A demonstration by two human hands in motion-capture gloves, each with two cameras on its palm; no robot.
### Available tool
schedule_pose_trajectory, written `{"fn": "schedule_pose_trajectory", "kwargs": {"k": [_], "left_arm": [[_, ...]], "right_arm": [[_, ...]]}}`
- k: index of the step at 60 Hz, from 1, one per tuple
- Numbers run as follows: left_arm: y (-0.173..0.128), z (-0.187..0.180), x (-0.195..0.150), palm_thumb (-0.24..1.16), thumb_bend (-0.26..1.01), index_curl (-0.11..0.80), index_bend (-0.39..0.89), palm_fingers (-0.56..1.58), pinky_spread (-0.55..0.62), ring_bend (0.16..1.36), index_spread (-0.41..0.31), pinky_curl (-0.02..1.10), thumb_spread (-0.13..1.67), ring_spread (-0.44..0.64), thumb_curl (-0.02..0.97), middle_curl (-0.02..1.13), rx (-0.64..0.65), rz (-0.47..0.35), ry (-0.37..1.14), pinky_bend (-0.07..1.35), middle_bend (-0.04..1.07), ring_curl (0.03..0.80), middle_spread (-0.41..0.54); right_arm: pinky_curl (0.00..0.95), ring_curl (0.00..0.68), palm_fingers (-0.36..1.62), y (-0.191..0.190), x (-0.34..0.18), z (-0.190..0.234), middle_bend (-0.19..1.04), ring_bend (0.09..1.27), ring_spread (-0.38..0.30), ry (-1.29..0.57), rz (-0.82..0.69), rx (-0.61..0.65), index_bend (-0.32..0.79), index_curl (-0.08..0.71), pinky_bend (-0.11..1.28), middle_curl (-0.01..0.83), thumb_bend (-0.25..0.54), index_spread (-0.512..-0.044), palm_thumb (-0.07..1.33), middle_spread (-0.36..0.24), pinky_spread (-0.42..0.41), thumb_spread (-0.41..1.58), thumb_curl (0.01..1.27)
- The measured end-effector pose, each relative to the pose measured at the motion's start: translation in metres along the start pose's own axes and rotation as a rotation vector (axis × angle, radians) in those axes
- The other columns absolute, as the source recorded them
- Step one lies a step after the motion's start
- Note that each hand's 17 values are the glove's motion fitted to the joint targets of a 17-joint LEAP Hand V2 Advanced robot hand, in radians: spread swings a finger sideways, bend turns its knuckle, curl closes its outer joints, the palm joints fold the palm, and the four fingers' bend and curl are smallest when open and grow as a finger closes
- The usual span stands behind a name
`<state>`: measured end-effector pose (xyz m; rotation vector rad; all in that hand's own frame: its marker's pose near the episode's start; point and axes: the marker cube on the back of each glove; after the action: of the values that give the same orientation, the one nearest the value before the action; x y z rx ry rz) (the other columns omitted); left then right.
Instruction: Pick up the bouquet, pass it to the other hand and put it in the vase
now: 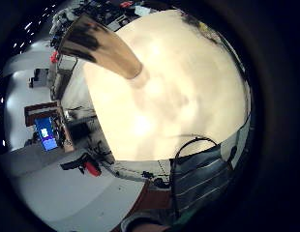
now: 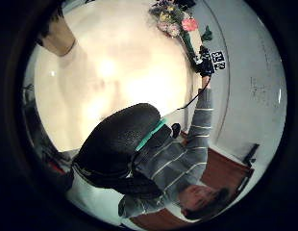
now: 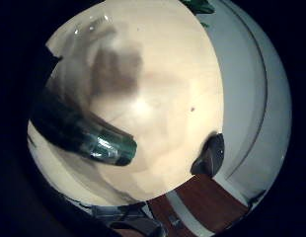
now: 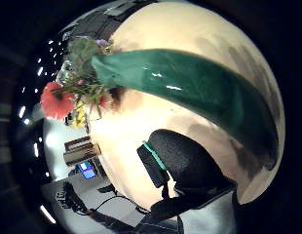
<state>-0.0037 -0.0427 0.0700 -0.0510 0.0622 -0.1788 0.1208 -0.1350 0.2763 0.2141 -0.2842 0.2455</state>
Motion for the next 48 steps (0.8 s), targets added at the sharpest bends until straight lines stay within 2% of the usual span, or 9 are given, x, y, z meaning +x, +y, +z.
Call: {"fn": "schedule_pose_trajectory", "kwargs": {"k": [2,4,18,23,28,35,40,44,48], "left_arm": [[0.002,-0.004,-0.003,0.1,-0.03,0.204,0.12,-0.02,0.43,0.6,0.067,0.33,0.93,0.4,0.312,0.35,0.148,0.098,-0.036,0.45,0.2,0.256,0.302],[0.002,-0.005,-0.006,0.1,-0.03,0.203,0.12,-0.03,0.43,0.6,0.067,0.33,0.93,0.4,0.312,0.34,0.193,0.123,-0.047,0.45,0.2,0.257,0.303],[0.003,-0.005,-0.012,0.1,-0.03,0.202,0.12,-0.03,0.43,0.6,0.067,0.33,0.93,0.41,0.313,0.34,0.19,0.106,-0.034,0.45,0.2,0.258,0.303],[0.004,-0.002,-0.01,0.1,-0.03,0.202,0.12,-0.03,0.43,0.6,0.067,0.34,0.93,0.41,0.313,0.34,0.131,0.081,-0.014,0.45,0.2,0.259,0.303],[-0.001,-0.001,-0.011,0.1,-0.03,0.202,0.12,-0.03,0.43,0.6,0.067,0.34,0.93,0.41,0.314,0.34,0.179,0.092,-0.041,0.45,0.2,0.26,0.303],[0.002,0.004,-0.009,0.1,-0.03,0.203,0.12,-0.03,0.43,0.6,0.067,0.34,0.93,0.41,0.314,0.34,0.067,0.029,-0.015,0.45,0.19,0.262,0.311],[0.004,-0.001,-0.01,0.1,-0.03,0.204,0.12,-0.03,0.43,0.59,0.067,0.34,0.93,0.41,0.314,0.34,0.188,0.106,-0.049,0.45,0.19,0.261,0.314],[0.004,-0.004,-0.01,0.1,-0.03,0.204,0.12,-0.03,0.43,0.59,0.067,0.34,0.93,0.41,0.314,0.34,0.217,0.145,-0.06,0.45,0.19,0.26,0.315],[0.009,-0.005,-0.008,0.1,-0.03,0.205,0.12,-0.03,0.43,0.59,0.067,0.34,0.93,0.41,0.314,0.34,0.192,0.148,-0.043,0.45,0.19,0.26,0.316]], "right_arm": [[0.325,0.272,-0.04,-0.004,0.005,0.003,0.21,0.42,0.088,0.024,0.056,0.03,0.15,0.146,0.52,0.333,-0.022,-0.418,0.3,-0.133,0.24,1.0,0.3],[0.323,0.268,-0.03,-0.006,0.01,0.006,0.21,0.4,0.077,0.048,0.115,0.034,0.15,0.153,0.51,0.333,-0.02,-0.421,0.31,-0.145,0.237,1.0,0.3],[0.32,0.259,-0.01,-0.007,0.01,0.025,0.19,0.36,0.054,-0.014,0.115,0.011,0.16,0.195,0.46,0.329,-0.008,-0.416,0.38,-0.172,0.219,1.02,0.31],[0.301,0.237,0.11,-0.007,0.007,0.023,0.16,0.28,0.051,-0.036,0.113,0.026,0.33,0.264,0.39,0.316,0.027,-0.403,0.49,-0.174,0.216,1.06,0.32],[0.296,0.227,0.2,-0.001,-0.001,0.021,0.13,0.24,0.05,-0.013,0.084,0.01,0.45,0.32,0.36,0.293,0.064,-0.368,0.61,-0.169,0.217,1.09,0.33],[0.295,0.228,0.49,0.003,-0.004,0.014,0.14,0.22,0.034,0.07,0.114,0.004,0.66,0.404,0.35,0.265,0.091,-0.229,0.72,-0.111,0.223,1.14,0.34],[0.289,0.275,0.84,0.008,-0.002,0.001,0.3,0.38,-0.032,0.161,0.186,0.024,0.46,0.376,0.32,0.327,0.109,-0.191,0.79,-0.075,0.131,1.17,0.34],[0.339,0.36,1.23,0.015,-0.003,-0.006,0.41,0.59,-0.1,0.221,0.221,-0.027,0.2,0.337,0.44,0.383,0.102,-0.185,0.82,-0.105,-0.07,1.16,0.33],[0.401,0.44,1.36,0.021,0.002,-0.017,0.48,0.72,-0.142,0.321,0.307,-0.014,0.15,0.351,0.53,0.435,0.111,-0.192,0.87,-0.126,-0.155,1.16,0.34]]}}
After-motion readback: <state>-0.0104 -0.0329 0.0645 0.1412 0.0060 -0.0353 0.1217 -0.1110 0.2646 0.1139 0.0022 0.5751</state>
